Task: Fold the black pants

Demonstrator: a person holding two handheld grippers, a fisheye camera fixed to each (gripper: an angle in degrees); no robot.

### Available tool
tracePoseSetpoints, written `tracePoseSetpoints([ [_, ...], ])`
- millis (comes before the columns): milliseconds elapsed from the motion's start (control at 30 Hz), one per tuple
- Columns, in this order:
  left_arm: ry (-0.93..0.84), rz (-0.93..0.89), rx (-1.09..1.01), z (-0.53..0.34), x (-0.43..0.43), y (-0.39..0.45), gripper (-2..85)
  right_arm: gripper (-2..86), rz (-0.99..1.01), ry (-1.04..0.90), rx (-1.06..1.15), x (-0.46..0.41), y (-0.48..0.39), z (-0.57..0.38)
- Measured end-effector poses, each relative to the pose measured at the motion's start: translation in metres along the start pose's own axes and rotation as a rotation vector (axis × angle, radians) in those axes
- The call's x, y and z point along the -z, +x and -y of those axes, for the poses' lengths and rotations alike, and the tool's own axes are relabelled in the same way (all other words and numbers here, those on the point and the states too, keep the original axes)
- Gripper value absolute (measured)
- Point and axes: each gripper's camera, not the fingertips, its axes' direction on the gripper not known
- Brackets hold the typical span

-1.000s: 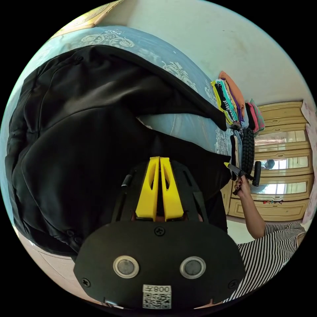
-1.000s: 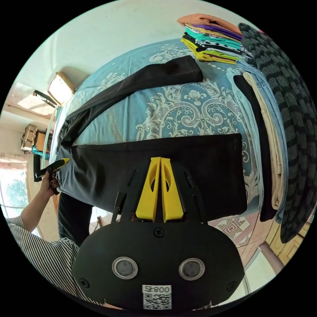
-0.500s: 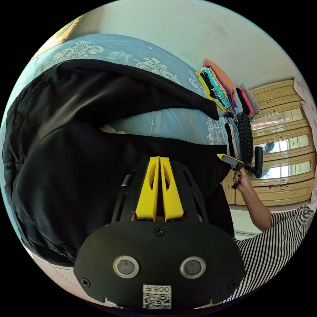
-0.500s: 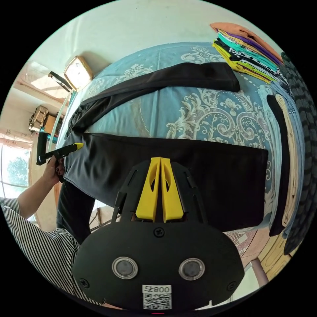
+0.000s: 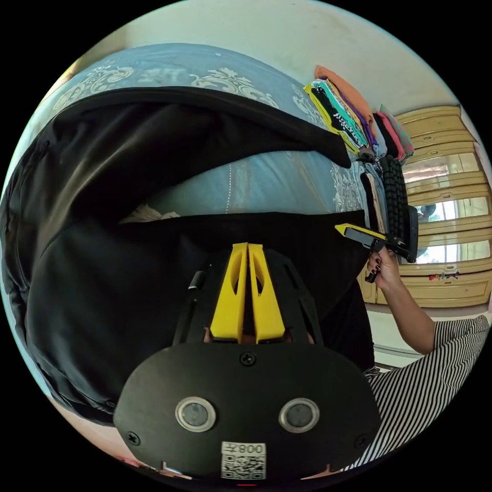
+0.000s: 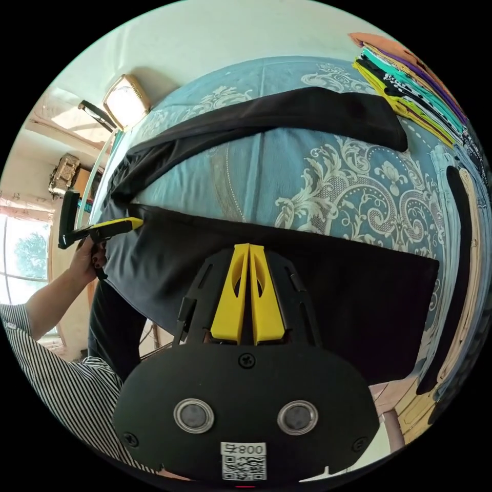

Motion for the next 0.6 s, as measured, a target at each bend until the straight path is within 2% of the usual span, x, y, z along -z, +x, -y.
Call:
tracePoseSetpoints([
  [167,0.143,-0.057,-0.006,0.032,0.036,-0.014,2.4,0.9,-0.056,0.146,-0.016,0.046,0.017,0.034],
  [333,0.256,-0.287,0.150,0.070,0.047,-0.055,8.2,6.3,-0.016,0.258,-0.260,0.081,0.083,0.075],
  [600,0.256,-0.445,0.340,0.111,0.025,-0.090,9.9,7.9,-0.062,0.263,-0.420,0.106,0.135,0.122],
])
